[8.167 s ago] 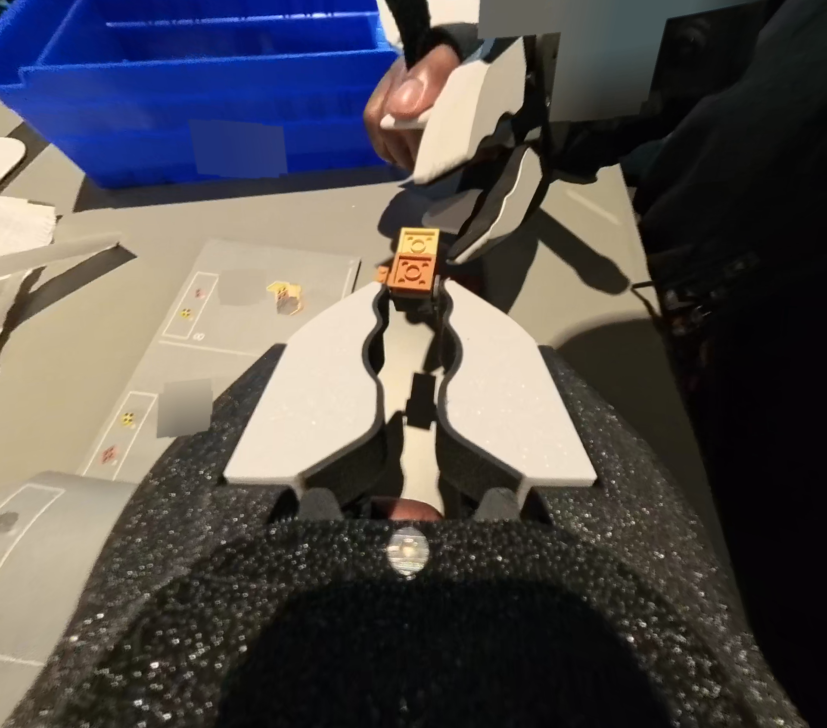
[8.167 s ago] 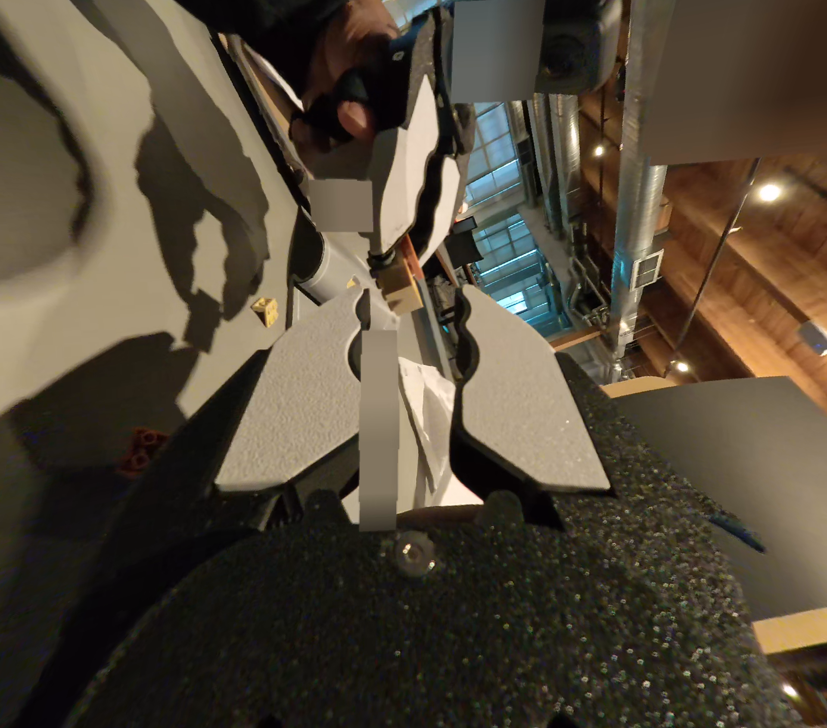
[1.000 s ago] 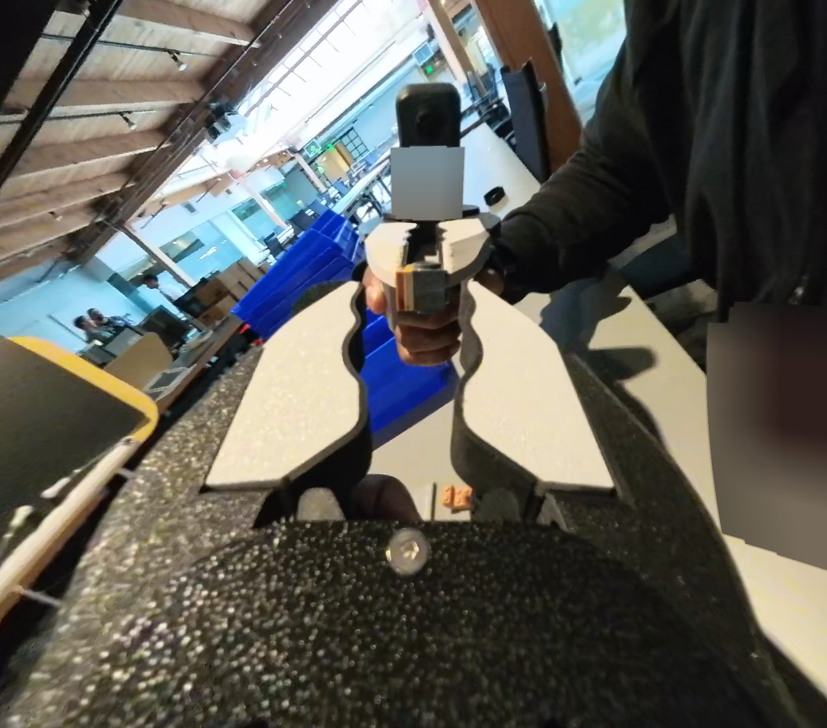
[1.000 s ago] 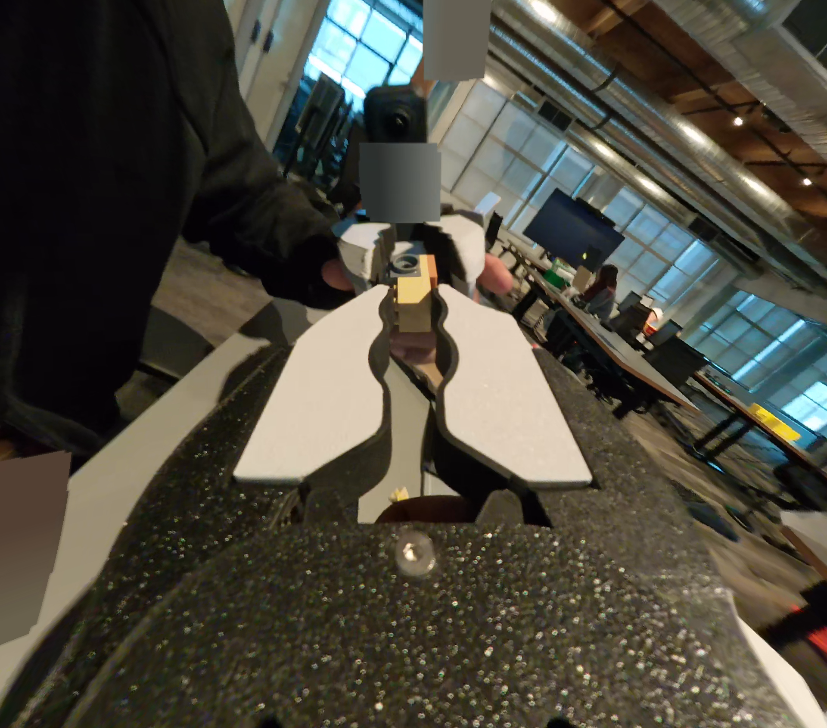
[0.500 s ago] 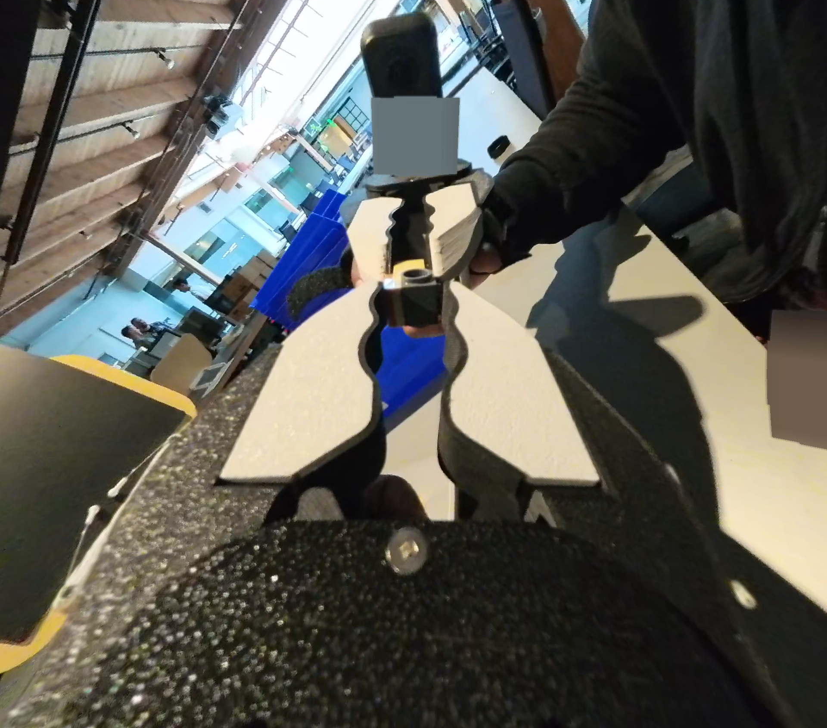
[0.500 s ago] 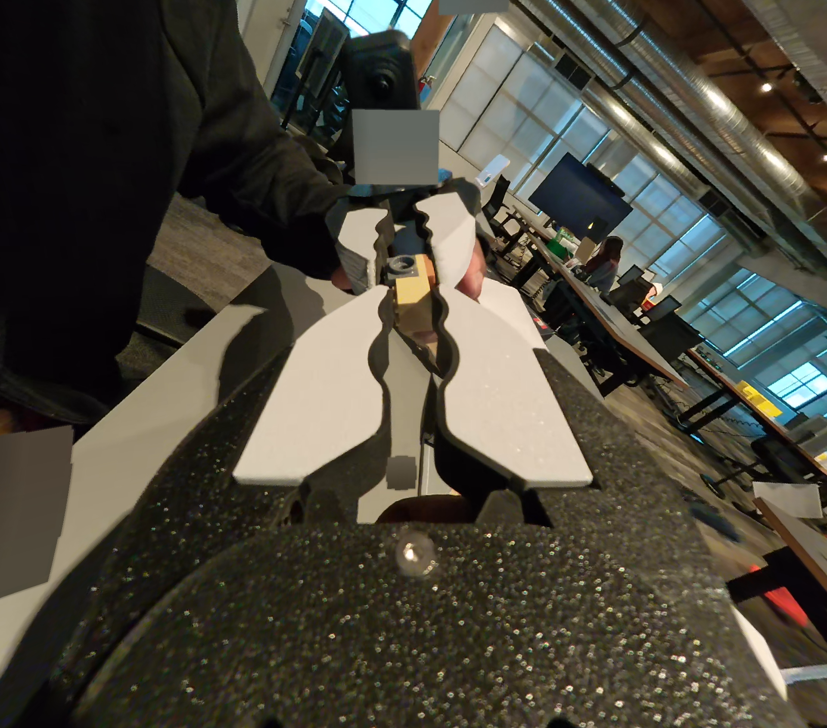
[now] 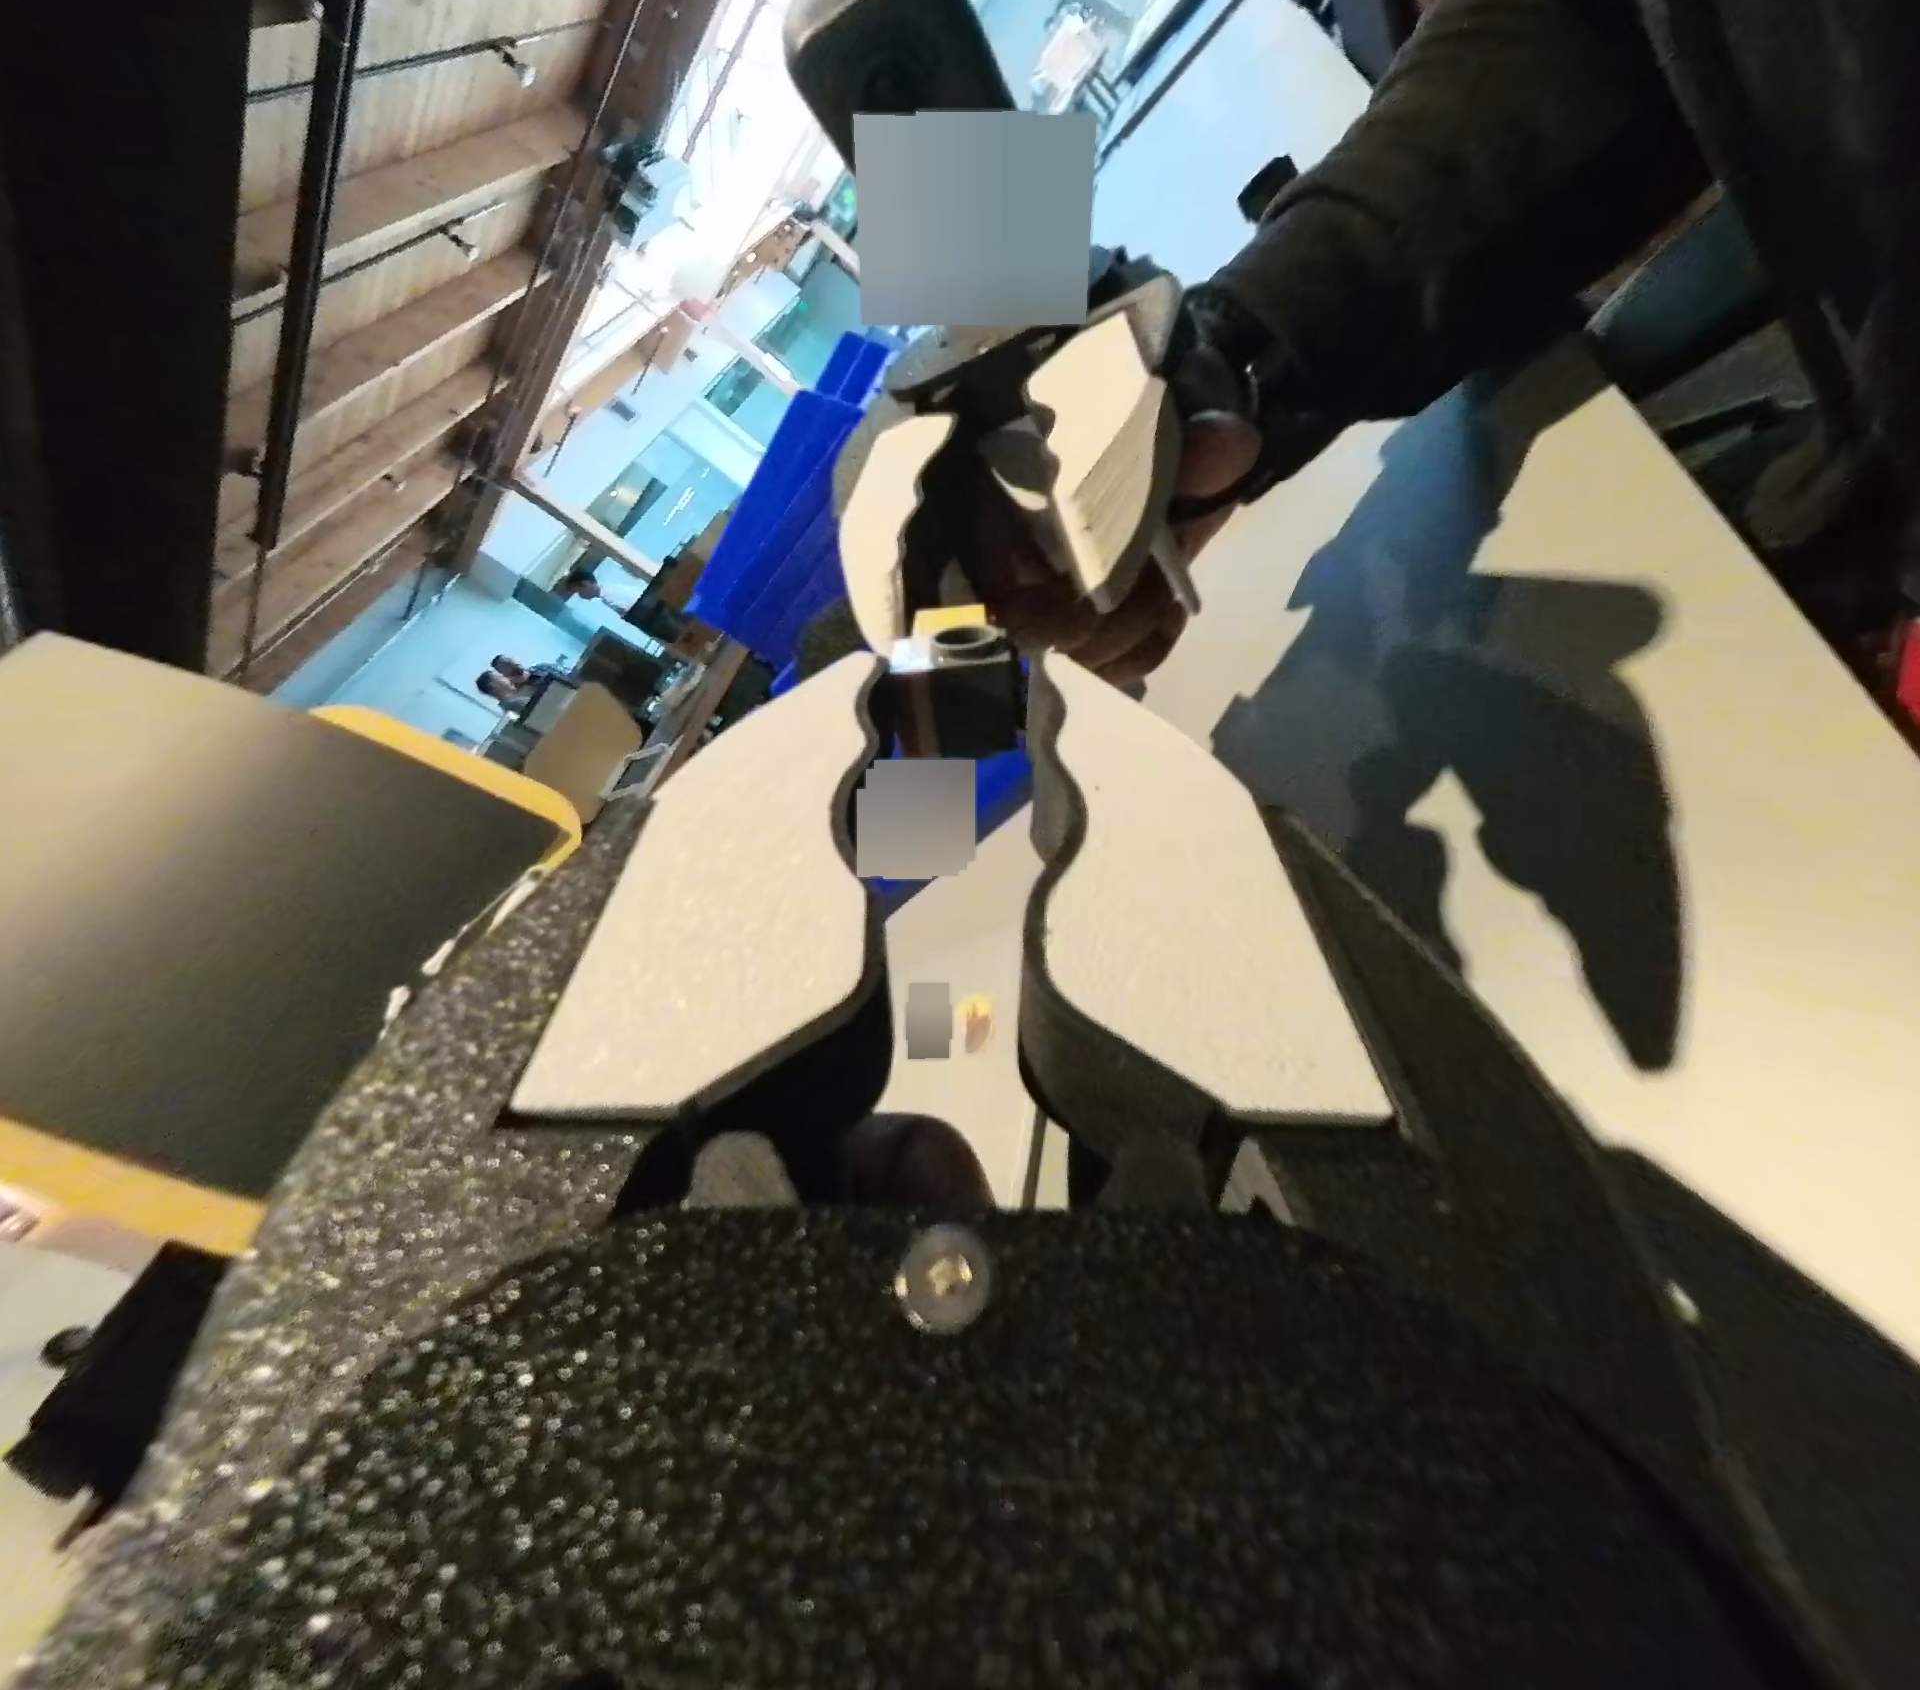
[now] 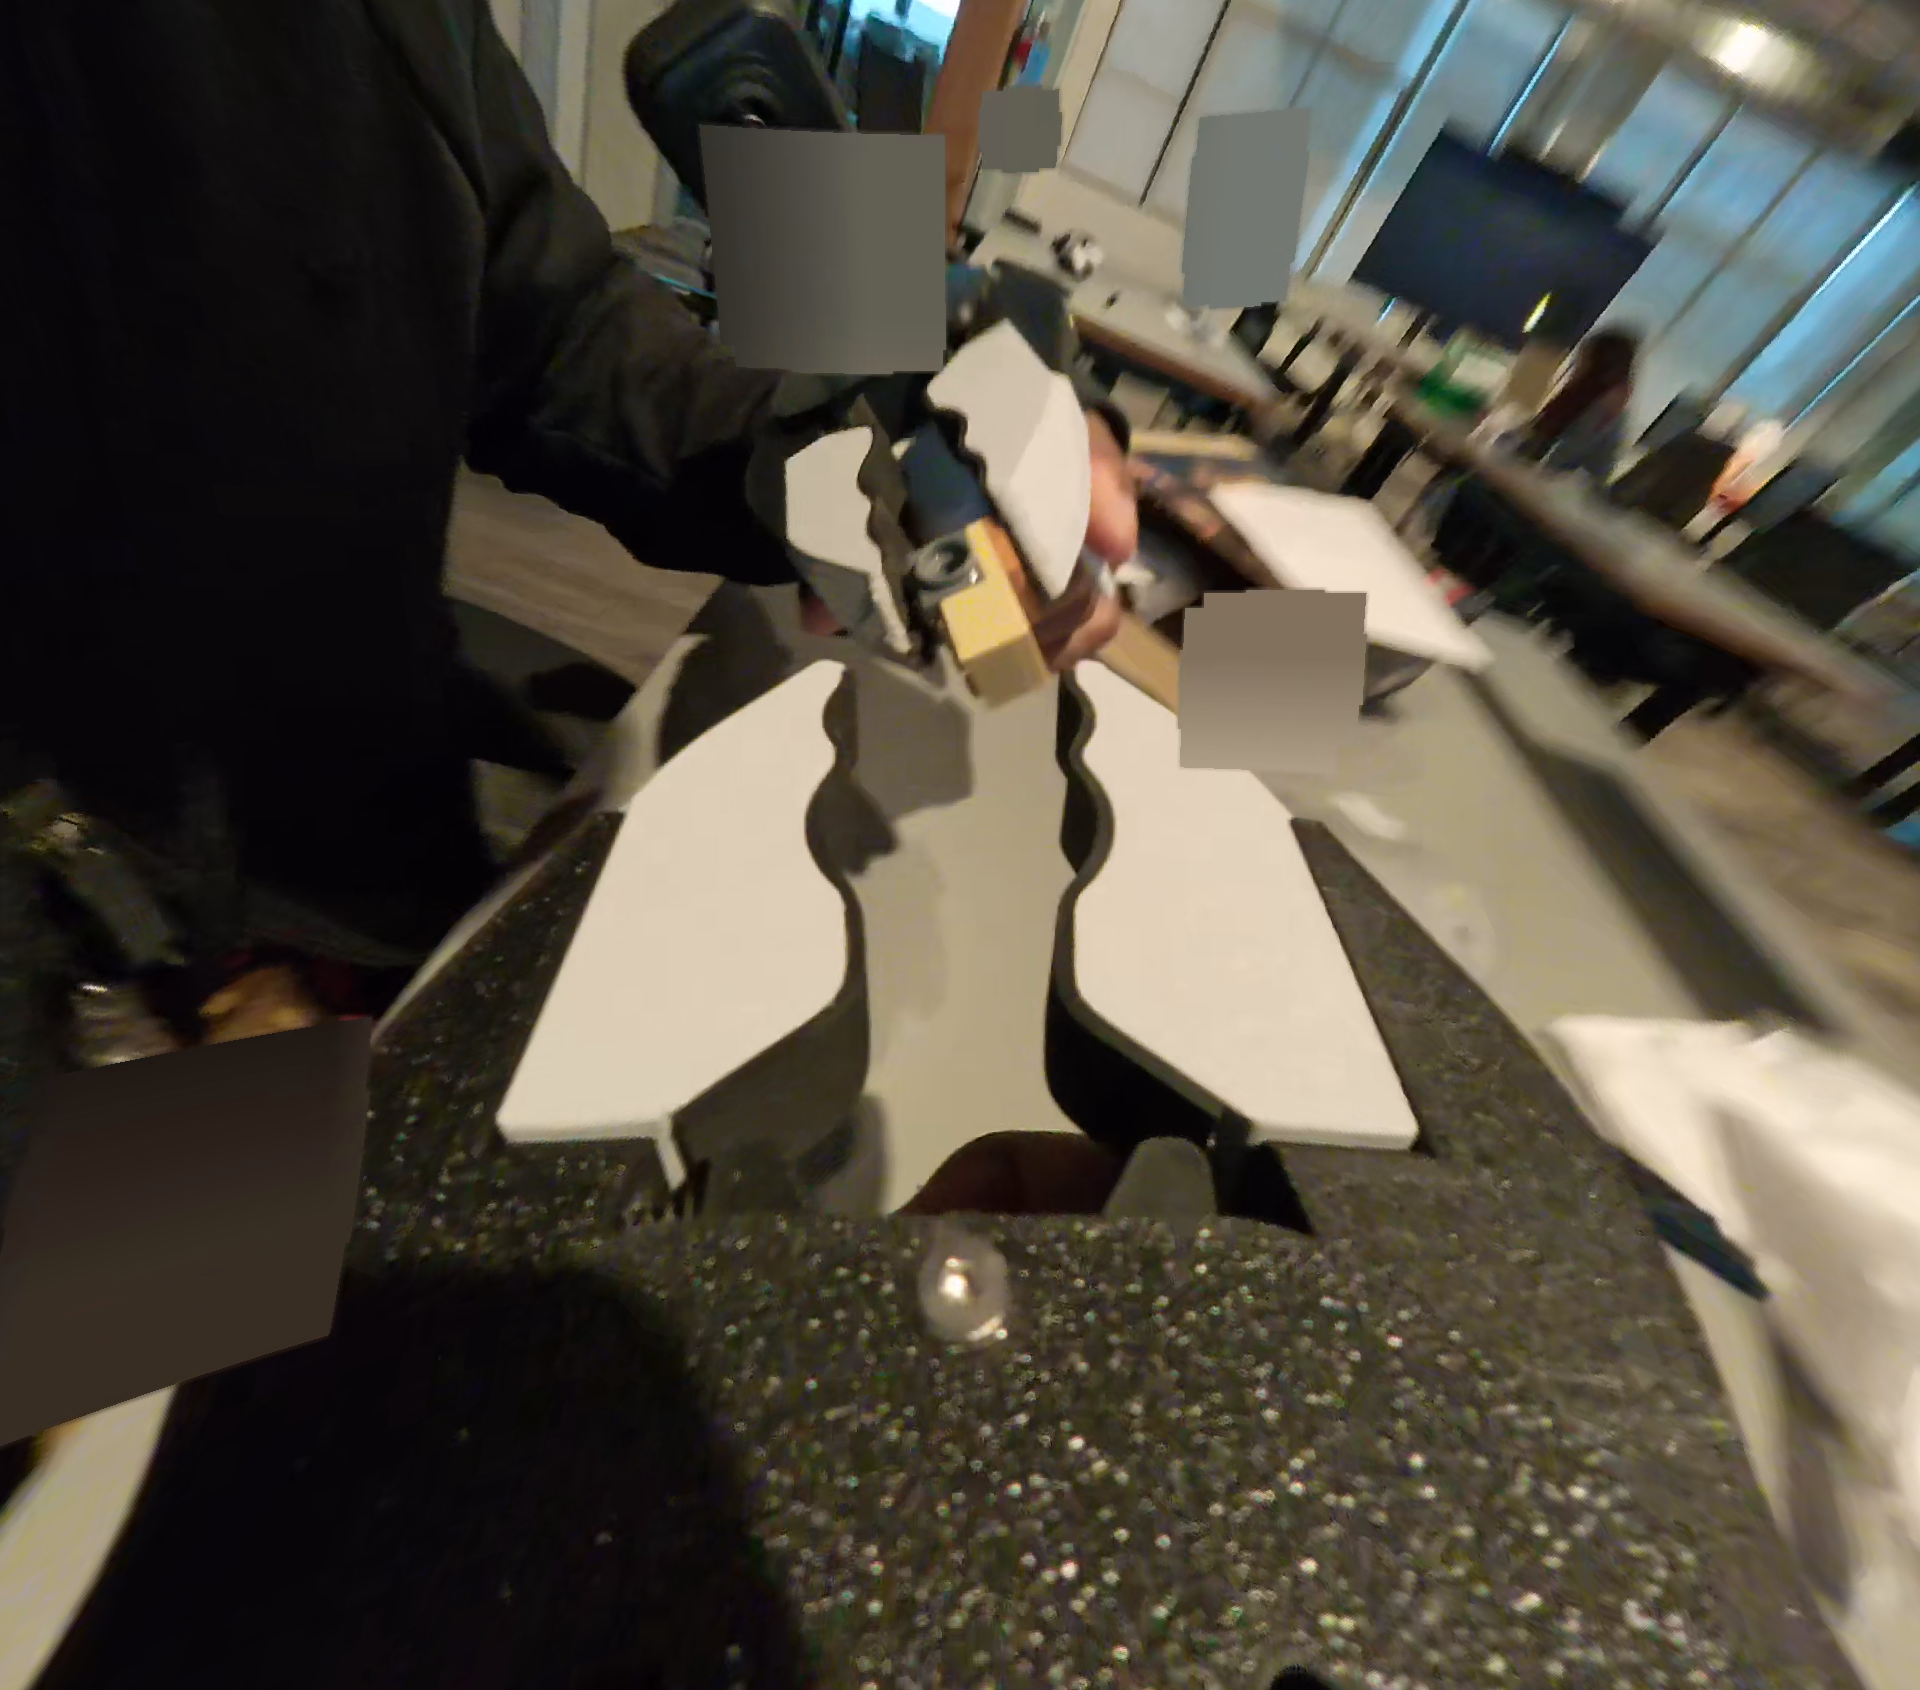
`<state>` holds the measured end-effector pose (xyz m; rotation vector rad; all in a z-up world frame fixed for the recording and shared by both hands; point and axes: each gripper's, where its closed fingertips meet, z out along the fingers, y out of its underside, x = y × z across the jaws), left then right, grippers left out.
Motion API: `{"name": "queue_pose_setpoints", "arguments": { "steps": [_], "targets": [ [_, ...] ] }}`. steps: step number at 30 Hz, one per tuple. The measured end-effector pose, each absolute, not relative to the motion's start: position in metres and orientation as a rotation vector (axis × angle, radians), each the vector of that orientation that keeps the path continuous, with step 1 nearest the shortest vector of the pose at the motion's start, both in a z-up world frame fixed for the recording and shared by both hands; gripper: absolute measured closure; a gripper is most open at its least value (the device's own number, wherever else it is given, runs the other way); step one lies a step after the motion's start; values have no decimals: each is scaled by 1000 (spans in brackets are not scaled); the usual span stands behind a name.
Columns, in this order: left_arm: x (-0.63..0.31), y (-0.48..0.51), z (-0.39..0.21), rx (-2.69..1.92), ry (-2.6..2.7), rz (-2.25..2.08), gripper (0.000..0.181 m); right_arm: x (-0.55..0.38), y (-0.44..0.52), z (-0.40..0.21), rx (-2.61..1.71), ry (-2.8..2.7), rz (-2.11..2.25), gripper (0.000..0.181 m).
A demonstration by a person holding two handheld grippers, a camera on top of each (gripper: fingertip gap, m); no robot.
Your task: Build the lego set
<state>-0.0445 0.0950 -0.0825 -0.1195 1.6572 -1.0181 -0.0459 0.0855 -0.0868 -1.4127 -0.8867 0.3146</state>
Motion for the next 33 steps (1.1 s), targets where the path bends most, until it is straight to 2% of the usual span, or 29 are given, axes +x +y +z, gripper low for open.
{"name": "queue_pose_setpoints", "arguments": {
  "steps": [5,12,15,19,33],
  "targets": [
    [-45,118,-101,-91,1660,-858,158,-47,102,-108,-1664,-763,525,144],
    [-27,141,-122,26,1675,-778,158,-22,137,-133,-1820,-681,465,143],
    [-20,147,-131,62,1662,-744,158,-19,147,-142,-1878,-626,522,145],
    [-18,153,-141,71,1646,-702,158,-18,155,-154,-1926,-555,672,157],
    [-14,163,-157,11,1679,-735,159,-6,161,-179,-1990,-473,701,149]
  ]
}}
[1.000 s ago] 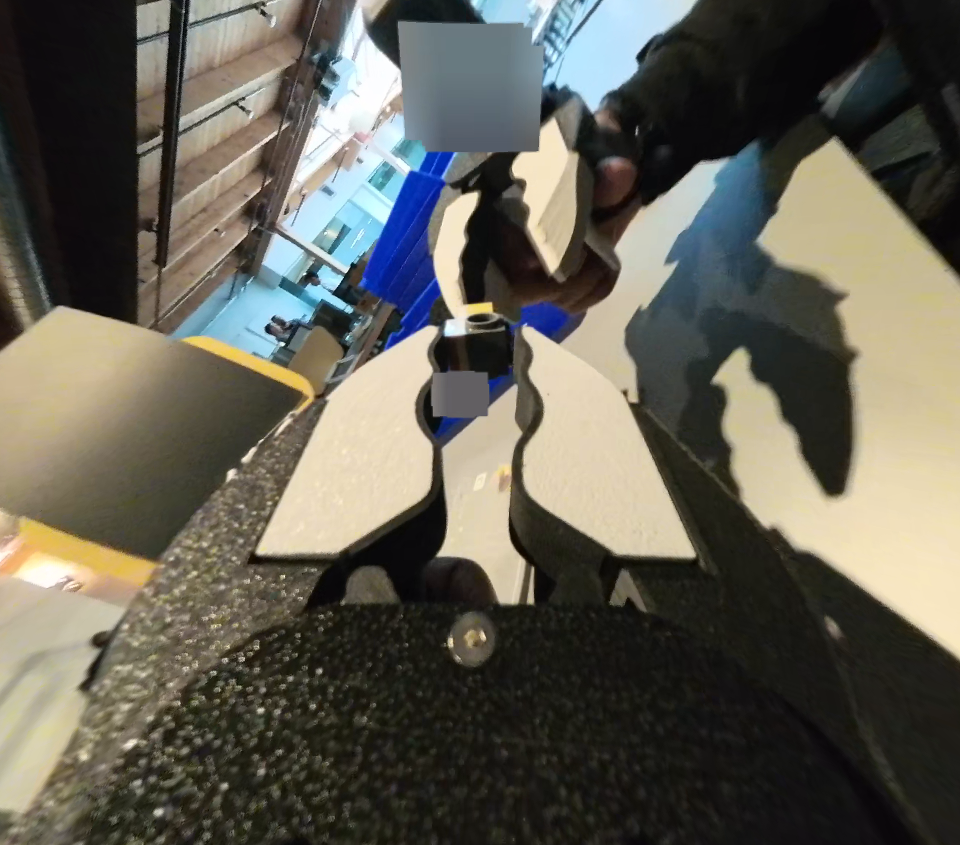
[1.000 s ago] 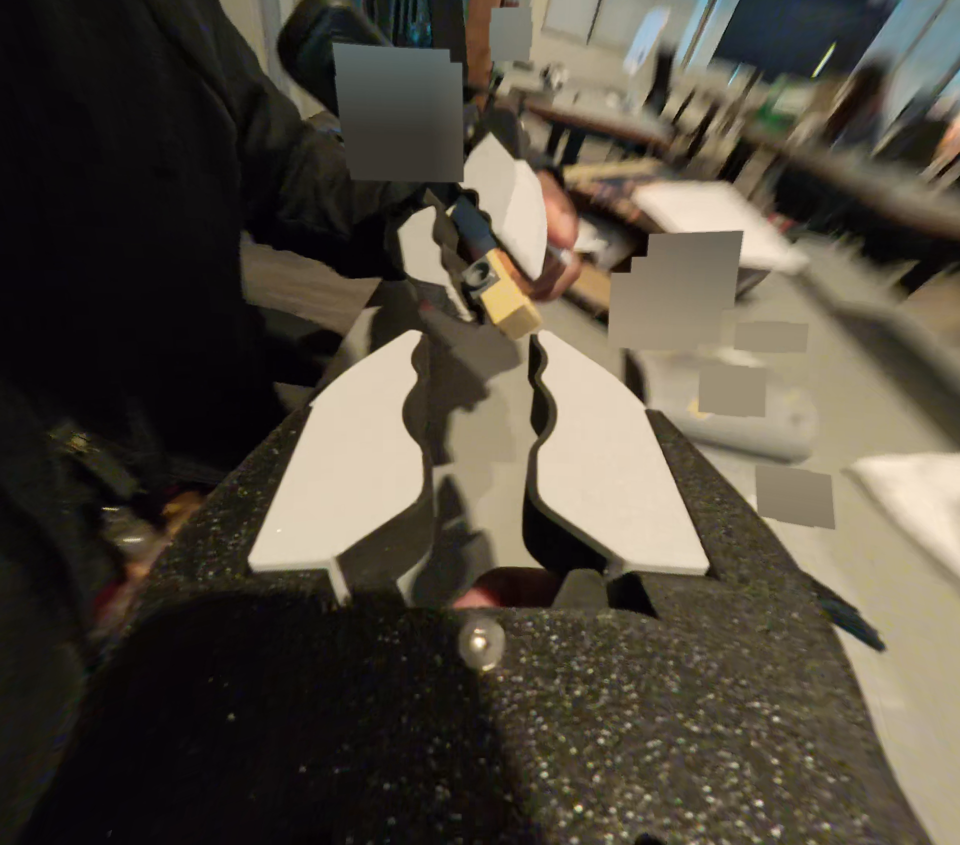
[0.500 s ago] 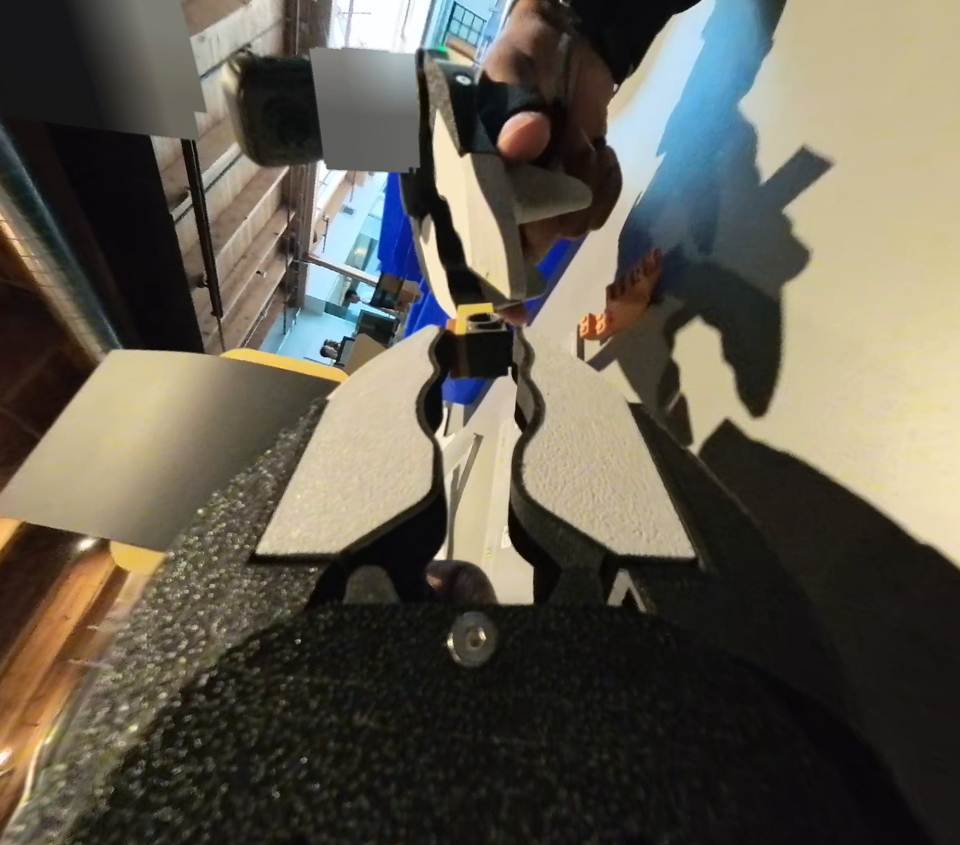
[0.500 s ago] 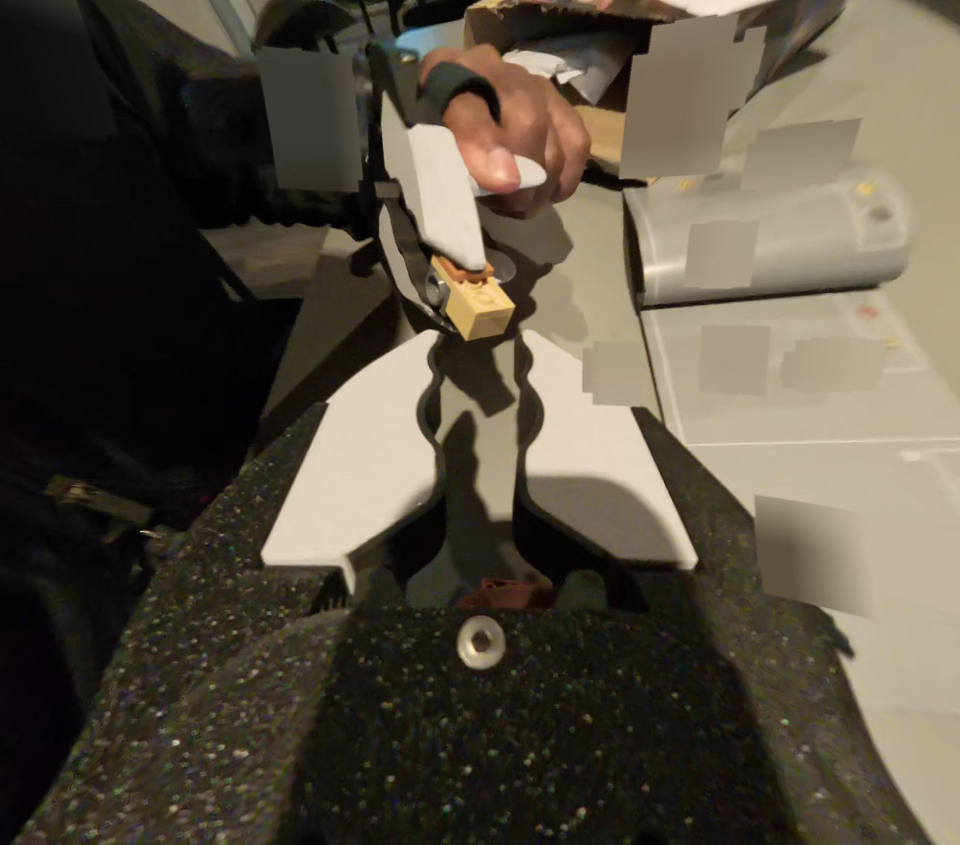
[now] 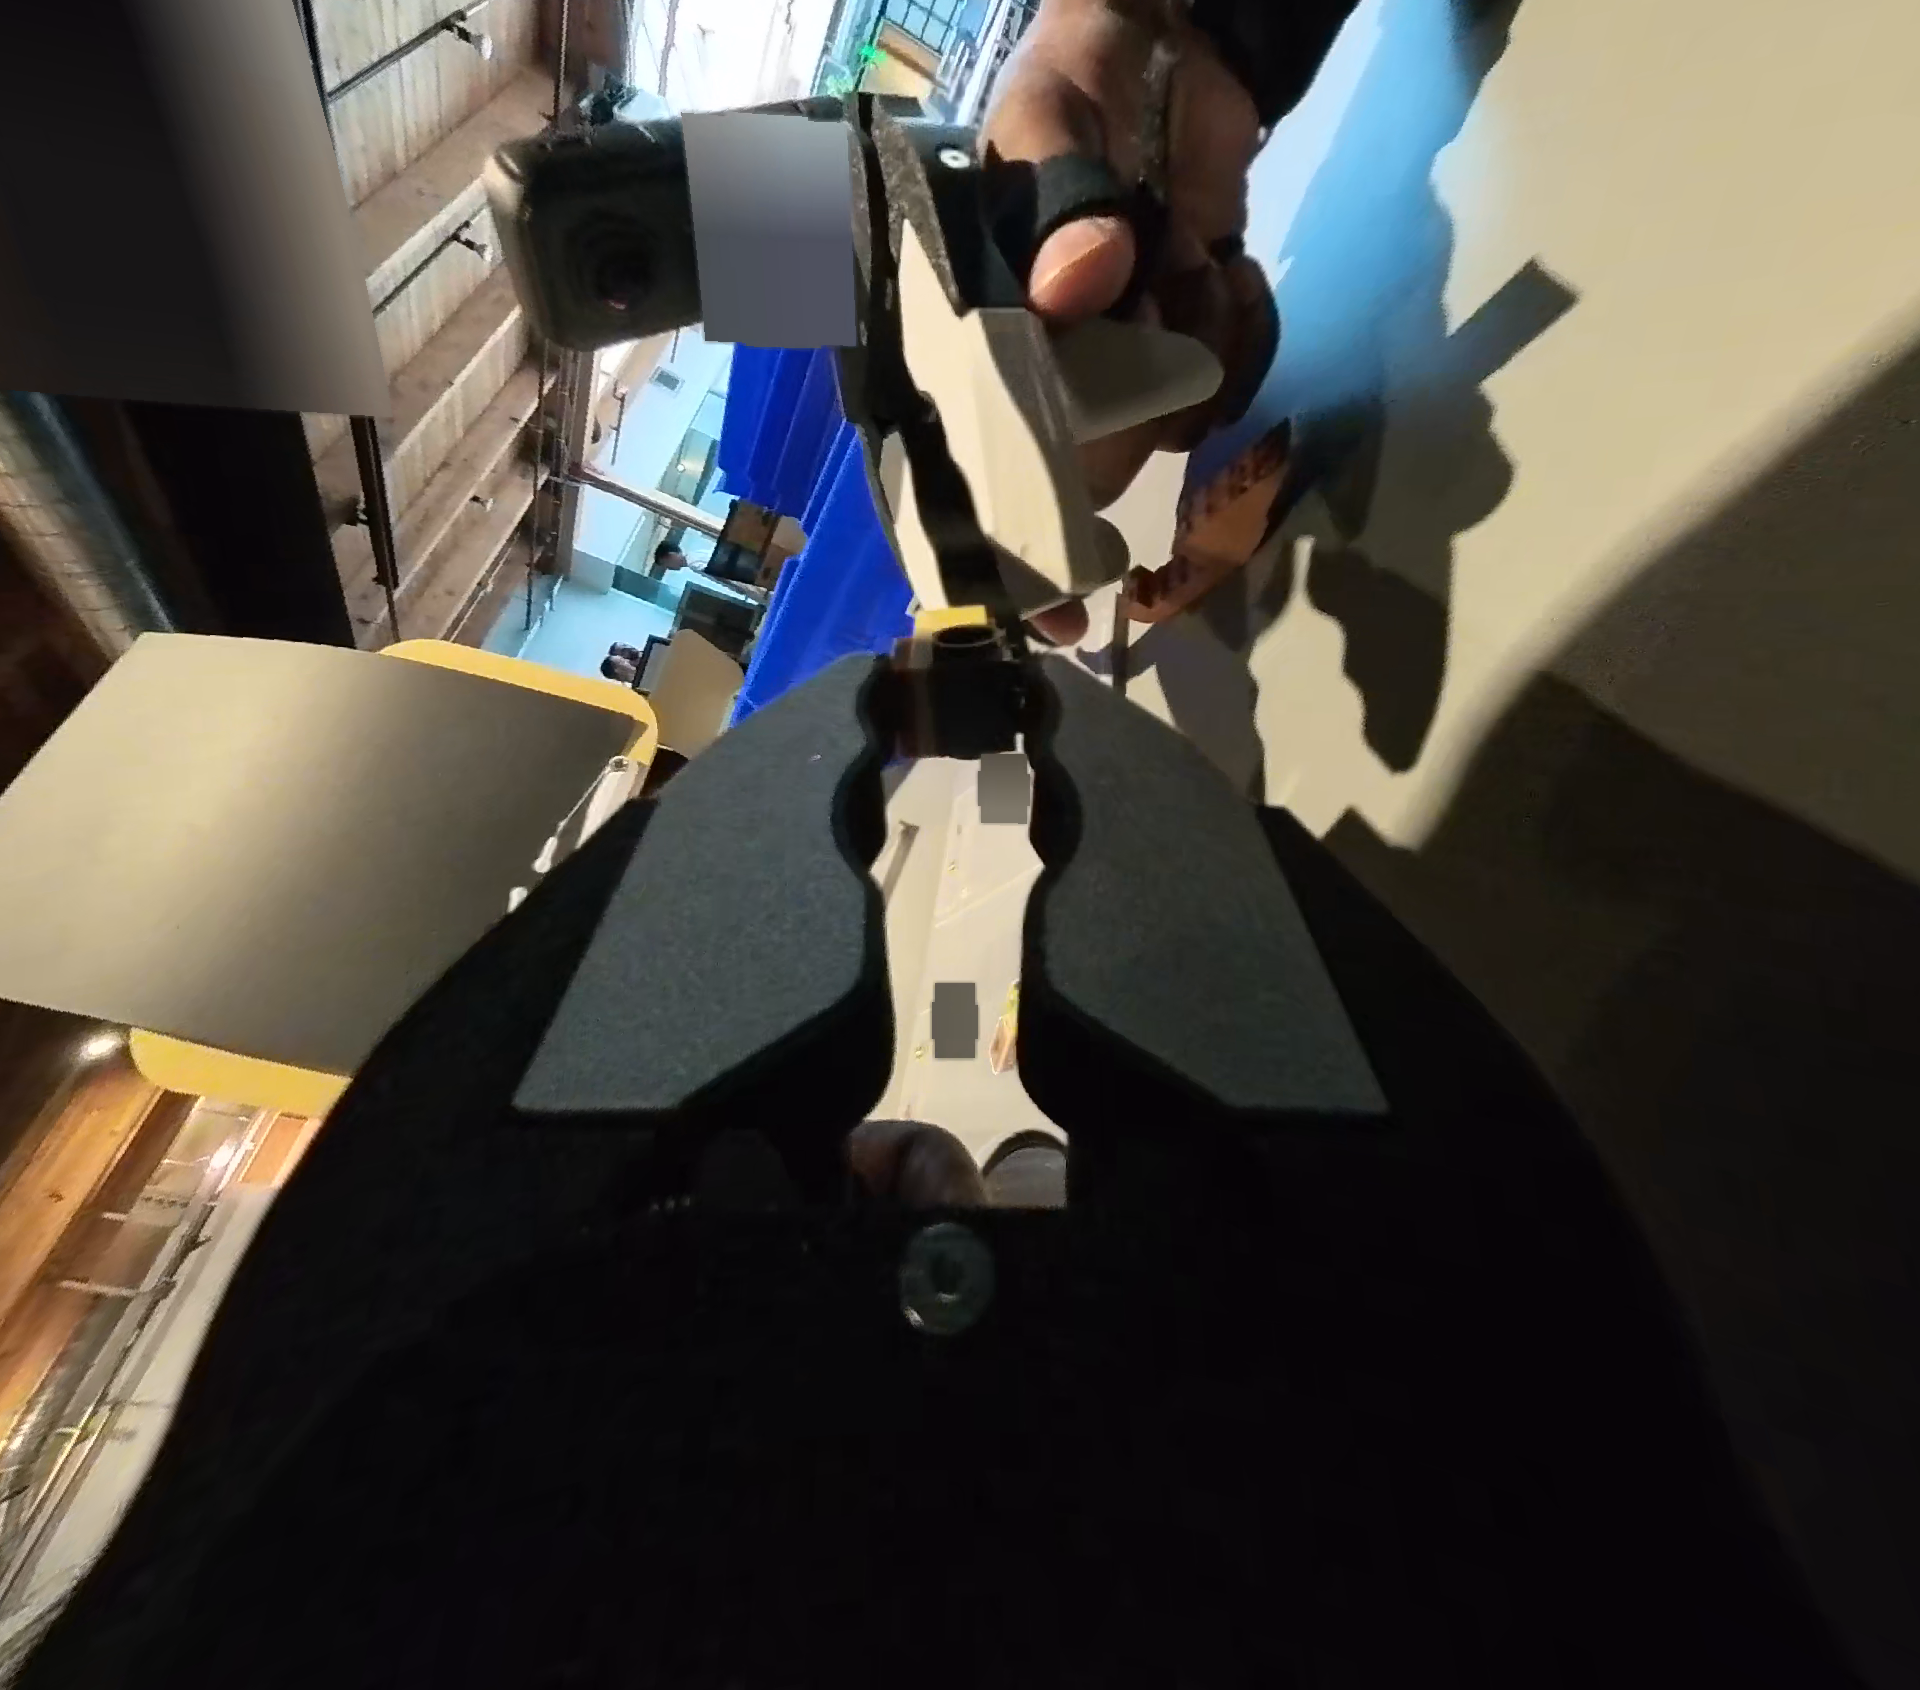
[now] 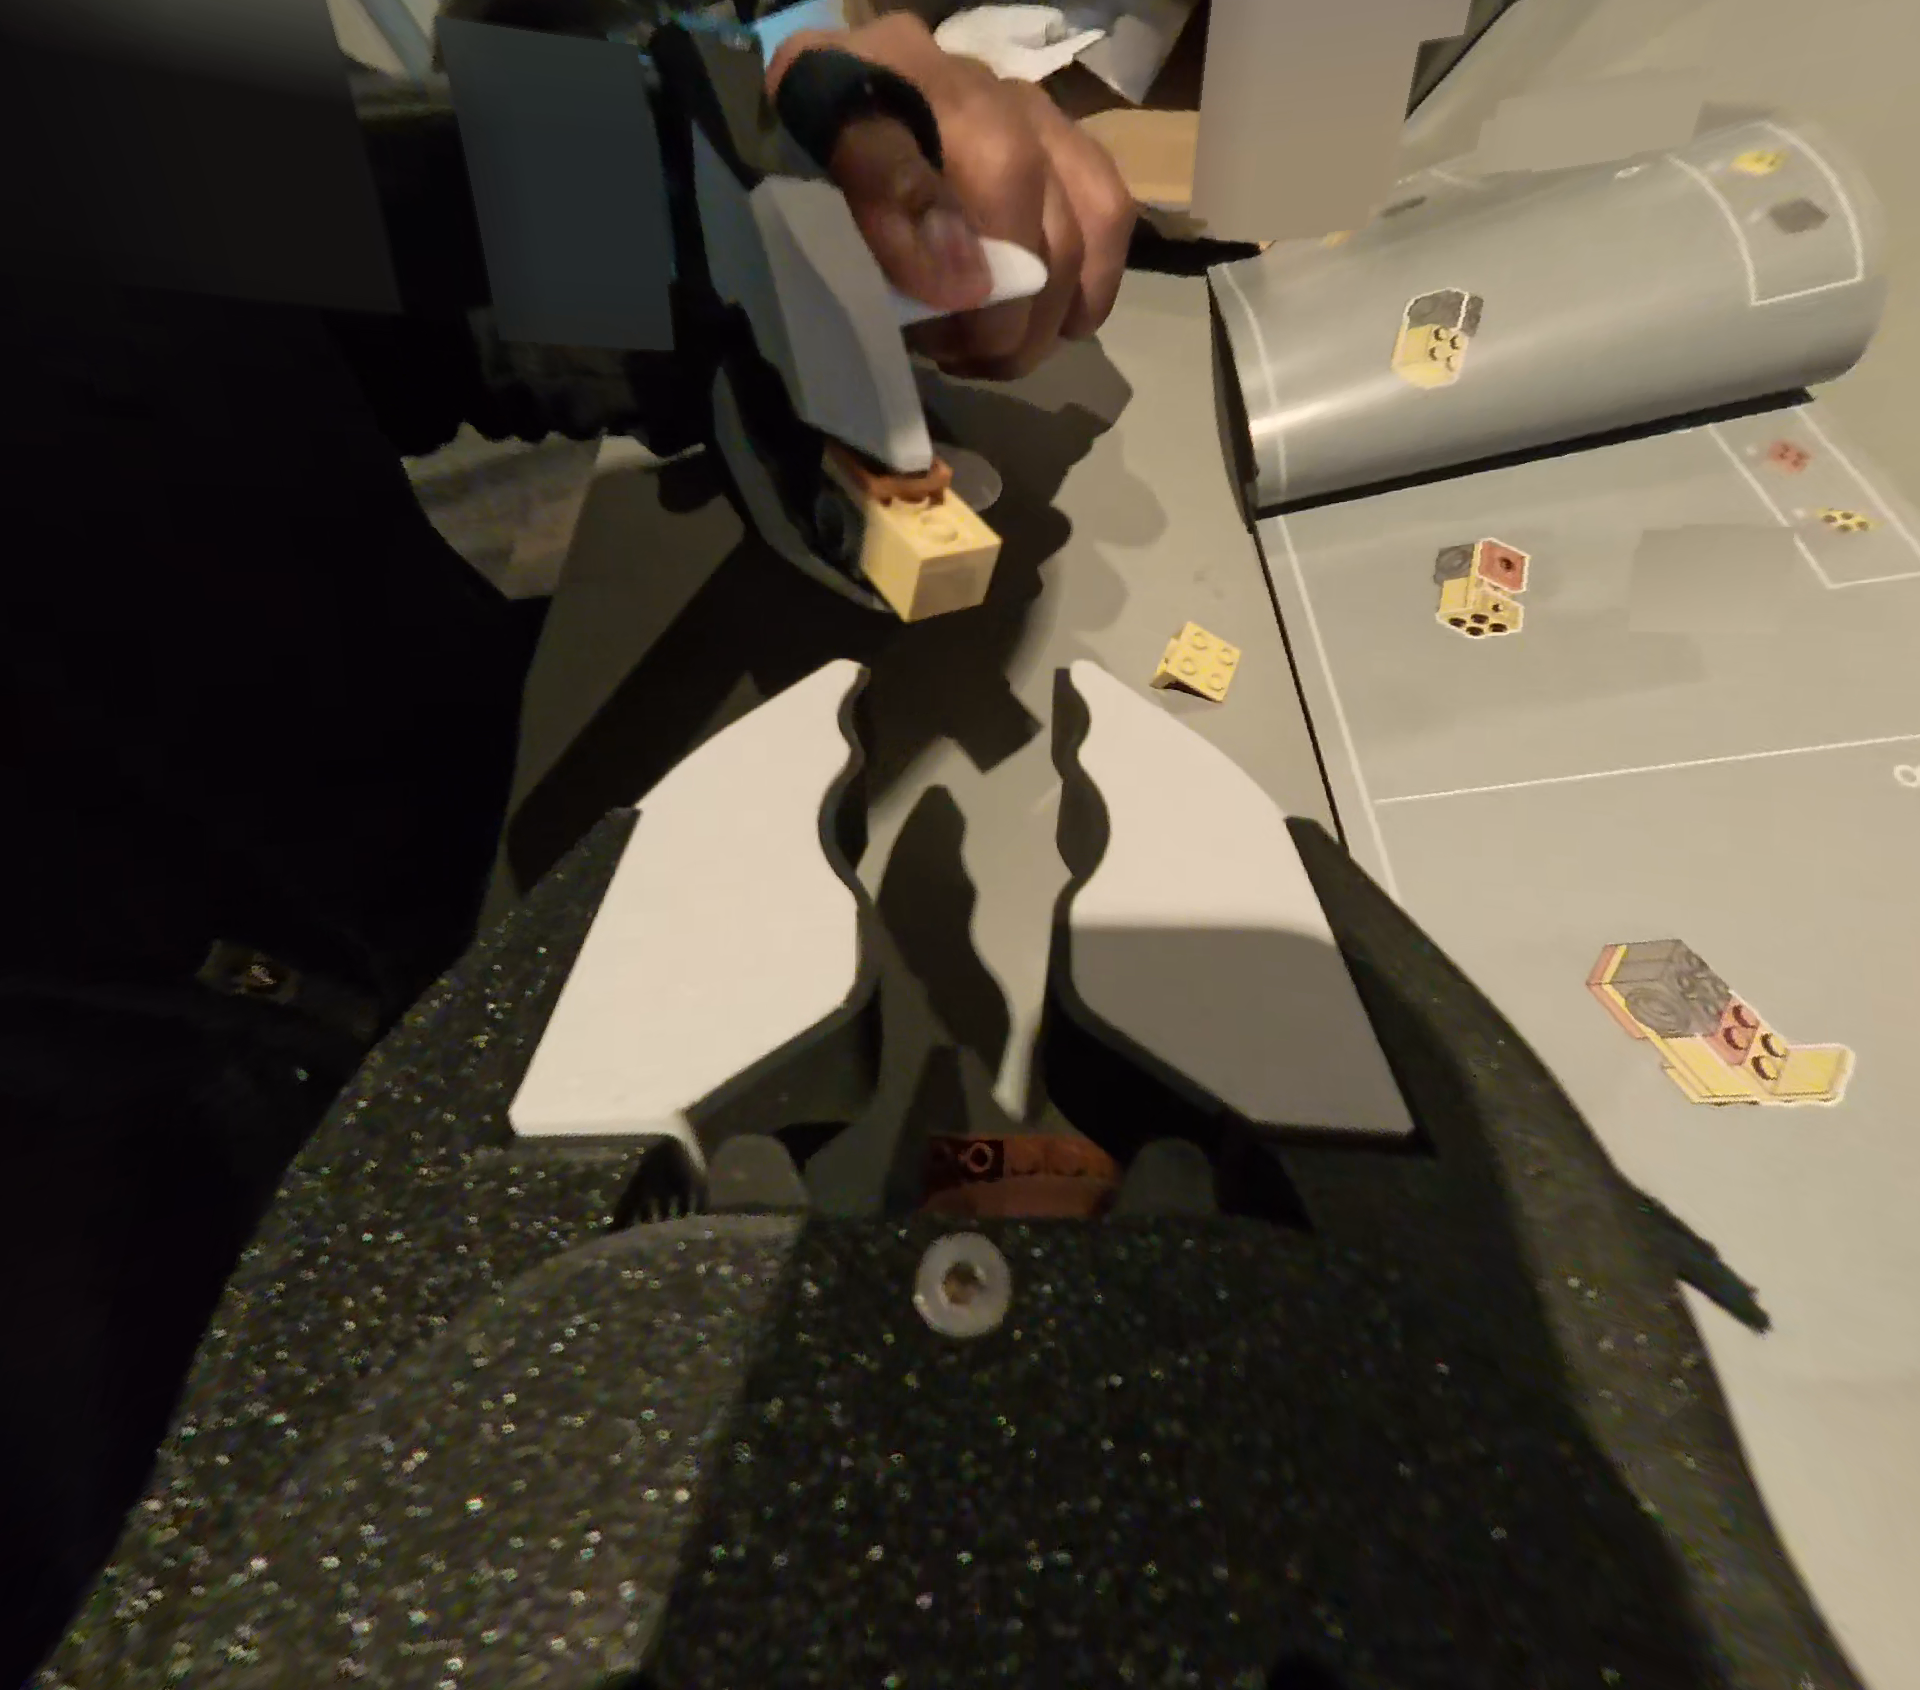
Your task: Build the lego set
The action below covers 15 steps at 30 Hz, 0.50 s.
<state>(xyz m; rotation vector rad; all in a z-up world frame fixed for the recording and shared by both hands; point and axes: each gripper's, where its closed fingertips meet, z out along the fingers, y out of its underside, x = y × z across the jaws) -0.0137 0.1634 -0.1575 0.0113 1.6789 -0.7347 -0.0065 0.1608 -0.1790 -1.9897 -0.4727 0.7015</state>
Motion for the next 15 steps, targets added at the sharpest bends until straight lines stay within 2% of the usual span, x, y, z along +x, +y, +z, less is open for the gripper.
{"name": "queue_pose_setpoints", "arguments": {
  "steps": [15],
  "targets": [
    [-21,148,-167,142,1705,-657,158,-28,146,-165,-1913,-519,887,150]
  ]
}}
